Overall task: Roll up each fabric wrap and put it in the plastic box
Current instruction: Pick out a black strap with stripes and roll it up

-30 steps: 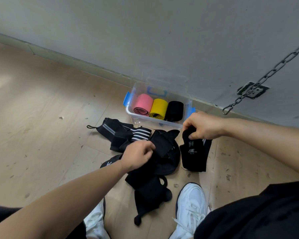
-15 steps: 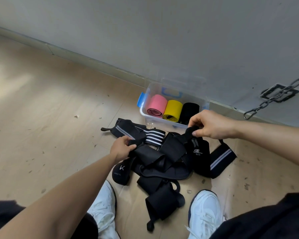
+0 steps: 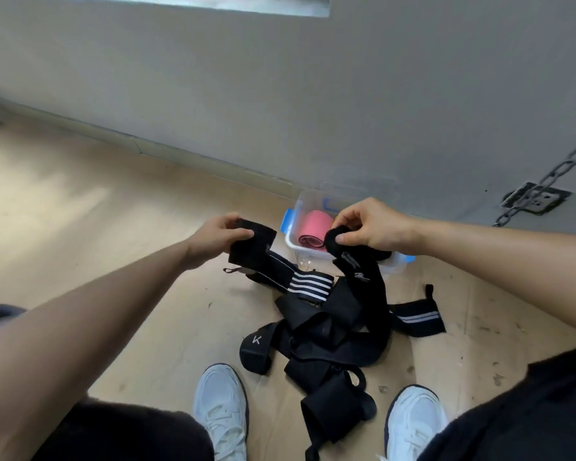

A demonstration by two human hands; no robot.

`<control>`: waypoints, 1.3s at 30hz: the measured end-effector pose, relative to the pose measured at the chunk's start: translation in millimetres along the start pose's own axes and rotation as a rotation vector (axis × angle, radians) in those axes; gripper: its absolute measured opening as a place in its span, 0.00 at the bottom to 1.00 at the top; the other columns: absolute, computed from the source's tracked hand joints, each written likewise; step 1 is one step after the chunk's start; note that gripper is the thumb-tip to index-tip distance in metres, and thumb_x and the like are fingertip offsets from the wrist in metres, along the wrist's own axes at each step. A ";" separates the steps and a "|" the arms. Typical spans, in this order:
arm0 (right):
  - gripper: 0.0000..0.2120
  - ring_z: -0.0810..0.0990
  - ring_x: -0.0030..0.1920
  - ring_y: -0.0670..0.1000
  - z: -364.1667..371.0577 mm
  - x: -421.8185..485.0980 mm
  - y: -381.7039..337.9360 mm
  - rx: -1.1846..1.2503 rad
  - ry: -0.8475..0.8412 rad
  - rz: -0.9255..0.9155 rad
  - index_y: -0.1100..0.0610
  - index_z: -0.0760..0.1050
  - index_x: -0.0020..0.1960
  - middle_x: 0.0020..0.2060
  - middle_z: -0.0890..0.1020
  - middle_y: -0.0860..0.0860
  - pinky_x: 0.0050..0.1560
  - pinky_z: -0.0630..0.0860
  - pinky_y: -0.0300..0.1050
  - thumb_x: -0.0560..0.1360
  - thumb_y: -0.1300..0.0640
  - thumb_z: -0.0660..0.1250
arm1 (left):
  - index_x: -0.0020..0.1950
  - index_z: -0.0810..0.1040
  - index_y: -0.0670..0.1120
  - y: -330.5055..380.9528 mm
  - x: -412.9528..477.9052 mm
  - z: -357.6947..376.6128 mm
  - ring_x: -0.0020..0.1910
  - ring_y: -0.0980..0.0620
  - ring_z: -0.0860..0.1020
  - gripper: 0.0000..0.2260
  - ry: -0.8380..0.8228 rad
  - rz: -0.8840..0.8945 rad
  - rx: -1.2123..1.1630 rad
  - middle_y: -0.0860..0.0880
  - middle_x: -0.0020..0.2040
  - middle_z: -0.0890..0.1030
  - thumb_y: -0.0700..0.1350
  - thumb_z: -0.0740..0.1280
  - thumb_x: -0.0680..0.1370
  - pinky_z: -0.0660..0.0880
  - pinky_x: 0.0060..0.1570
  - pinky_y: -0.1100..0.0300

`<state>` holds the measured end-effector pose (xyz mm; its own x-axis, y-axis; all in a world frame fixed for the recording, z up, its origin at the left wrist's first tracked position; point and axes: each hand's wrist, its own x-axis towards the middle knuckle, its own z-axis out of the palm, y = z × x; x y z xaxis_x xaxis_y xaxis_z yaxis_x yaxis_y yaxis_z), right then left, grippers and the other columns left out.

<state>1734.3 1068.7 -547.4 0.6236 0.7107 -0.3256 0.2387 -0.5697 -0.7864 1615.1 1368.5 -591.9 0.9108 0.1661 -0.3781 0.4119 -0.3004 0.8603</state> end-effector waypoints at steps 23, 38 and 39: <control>0.02 0.77 0.66 0.41 -30.0 -49.4 -63.2 0.415 0.093 -0.169 0.60 0.78 0.47 0.69 0.77 0.44 0.55 0.78 0.36 0.79 0.63 0.68 | 0.56 0.77 0.41 145.6 -70.6 -47.9 0.46 0.52 0.78 0.09 -0.173 0.414 0.043 0.48 0.46 0.80 0.43 0.66 0.78 0.74 0.46 0.62; 0.03 0.77 0.49 0.61 1.1 -38.2 -83.0 0.354 -0.068 -0.186 0.52 0.82 0.47 0.57 0.75 0.76 0.57 0.71 0.75 0.74 0.55 0.74 | 0.57 0.76 0.35 150.6 -63.6 -23.6 0.45 0.43 0.84 0.07 0.056 0.290 -0.167 0.41 0.46 0.83 0.36 0.69 0.80 0.82 0.47 0.50; 0.02 0.78 0.49 0.61 3.0 -38.8 -83.9 0.370 -0.068 -0.178 0.53 0.81 0.47 0.53 0.78 0.74 0.56 0.71 0.73 0.75 0.56 0.73 | 0.56 0.76 0.37 152.3 -64.0 -21.9 0.45 0.42 0.83 0.06 0.021 0.280 -0.192 0.41 0.46 0.83 0.35 0.69 0.80 0.81 0.45 0.50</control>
<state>1687.8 1090.1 -470.3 0.5428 0.8177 -0.1919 0.0471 -0.2577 -0.9651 1618.9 1332.7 -429.3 0.9862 0.1218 -0.1123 0.1306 -0.1549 0.9793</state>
